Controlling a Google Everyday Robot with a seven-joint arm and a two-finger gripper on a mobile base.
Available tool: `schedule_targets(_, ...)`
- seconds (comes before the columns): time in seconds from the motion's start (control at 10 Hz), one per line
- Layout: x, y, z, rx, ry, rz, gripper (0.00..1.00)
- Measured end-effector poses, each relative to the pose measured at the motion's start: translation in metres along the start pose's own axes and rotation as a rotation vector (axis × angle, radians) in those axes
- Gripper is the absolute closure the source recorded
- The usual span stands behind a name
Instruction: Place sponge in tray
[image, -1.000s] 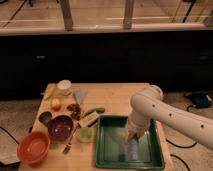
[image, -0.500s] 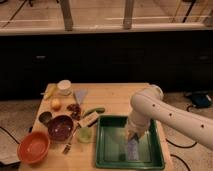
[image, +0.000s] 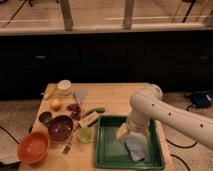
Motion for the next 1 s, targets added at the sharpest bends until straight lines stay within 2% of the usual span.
schedule_targets(0.3,-0.0006,0.0025,-0.0007,0.006,0.003,-0.008,0.20)
schedule_targets(0.5,0.0013,0.0036,-0.0016,0.031,0.015,-0.005,0.20)
schedule_targets(1.0,0.0027,0.0047,-0.0019,0.038,0.014,0.004,0.20)
